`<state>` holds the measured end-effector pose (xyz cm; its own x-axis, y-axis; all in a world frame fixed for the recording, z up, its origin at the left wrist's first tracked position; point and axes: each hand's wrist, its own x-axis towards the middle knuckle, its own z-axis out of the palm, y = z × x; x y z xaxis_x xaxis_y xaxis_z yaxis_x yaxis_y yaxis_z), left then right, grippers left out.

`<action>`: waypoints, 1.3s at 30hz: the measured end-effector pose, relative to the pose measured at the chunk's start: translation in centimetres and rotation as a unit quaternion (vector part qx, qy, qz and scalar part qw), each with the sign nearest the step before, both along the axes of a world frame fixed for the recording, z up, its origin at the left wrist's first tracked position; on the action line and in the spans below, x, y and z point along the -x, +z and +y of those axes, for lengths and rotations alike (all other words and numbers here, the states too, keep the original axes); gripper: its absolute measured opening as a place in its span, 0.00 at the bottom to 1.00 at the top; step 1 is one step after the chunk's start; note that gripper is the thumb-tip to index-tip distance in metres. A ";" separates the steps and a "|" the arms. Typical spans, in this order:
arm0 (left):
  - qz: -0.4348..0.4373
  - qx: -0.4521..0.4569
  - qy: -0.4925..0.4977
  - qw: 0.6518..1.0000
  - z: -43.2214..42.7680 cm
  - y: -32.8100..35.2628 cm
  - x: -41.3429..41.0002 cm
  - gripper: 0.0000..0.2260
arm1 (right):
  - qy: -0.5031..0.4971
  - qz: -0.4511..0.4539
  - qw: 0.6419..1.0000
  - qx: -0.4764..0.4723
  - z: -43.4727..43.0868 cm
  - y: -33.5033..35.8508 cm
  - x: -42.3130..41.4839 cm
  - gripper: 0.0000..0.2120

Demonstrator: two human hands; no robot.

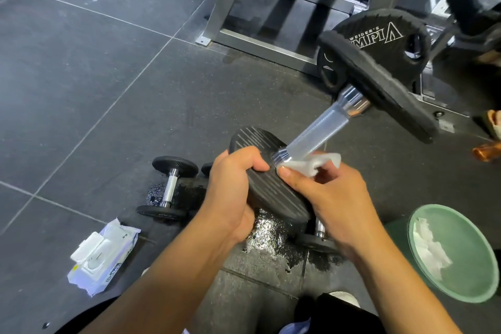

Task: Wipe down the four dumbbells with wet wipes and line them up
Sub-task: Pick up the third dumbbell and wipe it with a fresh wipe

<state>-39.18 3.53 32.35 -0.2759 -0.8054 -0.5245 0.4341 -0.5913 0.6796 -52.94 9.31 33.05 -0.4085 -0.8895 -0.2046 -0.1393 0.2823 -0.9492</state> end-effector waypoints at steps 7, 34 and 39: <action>0.022 -0.019 -0.033 0.999 0.2 -0.3 -0.3 0.26 | -0.005 -0.030 0.999 -0.011 -0.6 -0.2 2.4 0.09; 0.006 -0.056 -0.008 0.998 -0.1 -0.6 -0.1 0.36 | -0.063 -0.097 0.991 0.069 0.6 -0.2 0.4 0.16; 0.004 -0.064 -0.007 0.998 0.4 -0.4 0.1 0.36 | -0.027 -0.063 0.998 -0.012 0.3 -0.1 -0.1 0.17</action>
<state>-39.26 3.90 31.92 -0.2914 -0.7282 -0.6203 0.4292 -0.6791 0.5955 -52.81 9.64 32.96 -0.4248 -0.8616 -0.2779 -0.0033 0.3085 -0.9512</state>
